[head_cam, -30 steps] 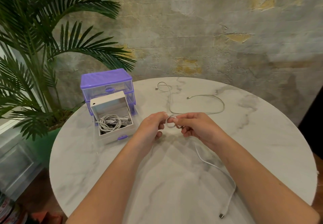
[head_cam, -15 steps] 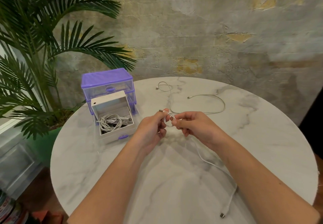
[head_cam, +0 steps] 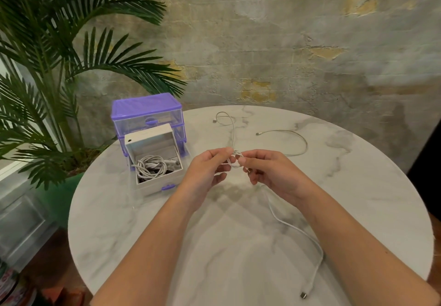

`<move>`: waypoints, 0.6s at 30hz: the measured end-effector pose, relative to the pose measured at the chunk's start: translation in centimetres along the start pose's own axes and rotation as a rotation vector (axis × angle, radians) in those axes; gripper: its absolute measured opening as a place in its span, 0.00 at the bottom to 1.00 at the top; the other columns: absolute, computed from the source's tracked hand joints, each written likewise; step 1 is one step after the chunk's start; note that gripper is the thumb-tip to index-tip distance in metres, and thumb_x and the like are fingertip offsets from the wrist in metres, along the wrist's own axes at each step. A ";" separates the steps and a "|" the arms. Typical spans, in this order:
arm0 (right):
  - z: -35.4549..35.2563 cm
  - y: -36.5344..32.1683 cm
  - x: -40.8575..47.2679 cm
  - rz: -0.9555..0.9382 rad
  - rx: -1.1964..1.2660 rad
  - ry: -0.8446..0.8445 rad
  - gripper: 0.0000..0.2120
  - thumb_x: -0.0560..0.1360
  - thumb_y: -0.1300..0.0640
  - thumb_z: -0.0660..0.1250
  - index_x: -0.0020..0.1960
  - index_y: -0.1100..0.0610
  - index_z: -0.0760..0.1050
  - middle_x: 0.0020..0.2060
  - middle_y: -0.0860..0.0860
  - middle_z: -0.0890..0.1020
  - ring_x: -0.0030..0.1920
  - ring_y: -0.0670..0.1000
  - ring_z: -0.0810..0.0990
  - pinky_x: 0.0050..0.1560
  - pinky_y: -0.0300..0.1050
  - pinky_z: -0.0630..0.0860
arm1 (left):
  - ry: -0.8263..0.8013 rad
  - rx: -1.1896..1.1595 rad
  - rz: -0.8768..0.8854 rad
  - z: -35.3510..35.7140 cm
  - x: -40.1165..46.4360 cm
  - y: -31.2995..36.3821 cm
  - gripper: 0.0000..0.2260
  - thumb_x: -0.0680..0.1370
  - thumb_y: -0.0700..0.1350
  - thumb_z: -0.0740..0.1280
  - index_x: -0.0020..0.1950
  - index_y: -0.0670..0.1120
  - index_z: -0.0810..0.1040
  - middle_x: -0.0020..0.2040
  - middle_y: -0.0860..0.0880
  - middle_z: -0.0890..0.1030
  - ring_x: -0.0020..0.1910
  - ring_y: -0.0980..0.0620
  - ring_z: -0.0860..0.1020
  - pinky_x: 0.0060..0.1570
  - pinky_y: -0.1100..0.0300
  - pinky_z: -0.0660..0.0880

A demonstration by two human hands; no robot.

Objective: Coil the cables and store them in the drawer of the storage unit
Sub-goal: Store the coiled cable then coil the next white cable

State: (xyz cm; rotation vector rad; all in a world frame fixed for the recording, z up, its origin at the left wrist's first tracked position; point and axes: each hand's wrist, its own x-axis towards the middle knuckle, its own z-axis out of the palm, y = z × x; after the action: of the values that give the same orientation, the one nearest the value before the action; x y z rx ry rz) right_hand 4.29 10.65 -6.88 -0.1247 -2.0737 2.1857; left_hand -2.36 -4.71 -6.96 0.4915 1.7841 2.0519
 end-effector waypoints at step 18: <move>-0.7 -0.1 0.1 0.173 0.193 -0.089 0.13 0.74 0.63 0.68 0.58 0.62 0.81 0.38 0.49 0.79 0.35 0.45 0.73 0.40 0.37 0.75 | -0.058 -0.323 -0.141 -0.4 0.4 -0.1 0.09 0.78 0.39 0.67 0.57 0.47 0.77 0.39 0.52 0.81 0.39 0.57 0.76 0.44 0.66 0.74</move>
State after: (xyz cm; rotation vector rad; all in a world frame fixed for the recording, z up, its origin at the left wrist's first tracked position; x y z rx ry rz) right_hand 4.27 11.32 -6.76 -0.1974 -1.9484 2.5240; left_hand -2.93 -4.82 -7.10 0.3174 1.3749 2.1462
